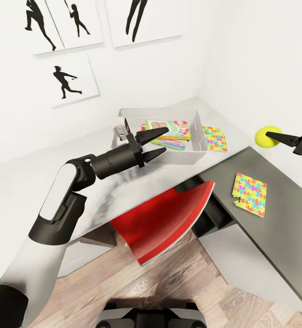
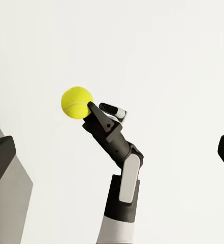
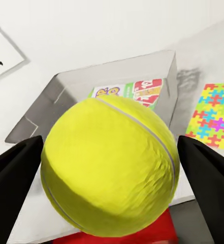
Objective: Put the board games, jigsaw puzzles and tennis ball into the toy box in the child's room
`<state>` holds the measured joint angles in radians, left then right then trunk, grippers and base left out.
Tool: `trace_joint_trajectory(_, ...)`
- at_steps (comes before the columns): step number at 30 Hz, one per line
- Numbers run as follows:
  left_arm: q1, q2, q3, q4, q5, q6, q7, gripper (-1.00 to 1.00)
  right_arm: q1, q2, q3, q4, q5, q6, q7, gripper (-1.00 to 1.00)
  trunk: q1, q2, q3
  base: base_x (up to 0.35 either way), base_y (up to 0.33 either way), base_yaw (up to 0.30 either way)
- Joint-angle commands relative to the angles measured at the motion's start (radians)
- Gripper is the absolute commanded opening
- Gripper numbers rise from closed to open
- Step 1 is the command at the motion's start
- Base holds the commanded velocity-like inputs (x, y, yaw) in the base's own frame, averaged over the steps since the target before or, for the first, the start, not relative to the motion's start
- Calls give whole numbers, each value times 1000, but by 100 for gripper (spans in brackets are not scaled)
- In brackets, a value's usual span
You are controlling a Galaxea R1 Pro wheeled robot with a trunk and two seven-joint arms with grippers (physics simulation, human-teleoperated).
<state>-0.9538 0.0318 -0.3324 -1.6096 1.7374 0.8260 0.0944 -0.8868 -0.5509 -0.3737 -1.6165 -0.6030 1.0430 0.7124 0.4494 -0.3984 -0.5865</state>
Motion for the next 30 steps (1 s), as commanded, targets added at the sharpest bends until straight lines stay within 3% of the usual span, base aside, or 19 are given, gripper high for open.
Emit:
trace_joint_trajectory(1,-1,0,-1,-1,10,1,10,100,-1,0,-1,0,6,4,7,-100,1,-2,0,0,0,121)
trace_joint_trajectory(6,-2,2,0,0,13,18,4,100,-32,3,17,1,-28,4,-20,-100,1,-2,8,0,0,133)
trace_joint_trajectory(10,0,12,26,-1,14,40,-27,100,-53,3,65,1,-108,4,-91,-100,1,-2,14,0,0,147)
trace_joint_trajectory(11,0,12,26,-1,14,40,-27,100,-53,3,65,1,-108,4,-91,-100,1,-2,15,0,0,152)
trace_joint_trajectory(14,4,24,44,-1,14,50,-50,100,-72,2,100,1,-199,4,-165,-100,1,-2,20,0,0,156)
trace_joint_trajectory(15,4,24,44,-1,14,50,-50,100,-72,2,100,1,-199,4,-165,-100,1,-2,21,0,0,158)
trace_joint_trajectory(19,5,38,56,-1,14,60,-65,100,-95,3,150,1,-318,4,-291,-100,1,-2,27,0,0,164)
trace_joint_trajectory(20,5,38,56,-1,14,60,-65,100,-95,3,150,1,-318,4,-291,-100,1,-2,29,0,0,167)
trace_joint_trajectory(24,6,46,62,-1,14,65,-72,100,-124,2,202,1,-428,4,-410,-100,1,-2,35,0,0,169)
trace_joint_trajectory(25,6,46,62,-1,14,65,-72,100,-124,2,202,1,-428,4,-410,-100,1,-2,36,0,0,171)
trace_joint_trajectory(28,6,50,64,-1,14,68,-74,100,-143,1,227,1,-492,4,-475,-100,1,-2,40,0,0,172)
trace_joint_trajectory(30,6,51,65,-1,14,68,-75,100,-148,2,234,1,-507,4,-494,-100,1,-2,43,0,0,173)
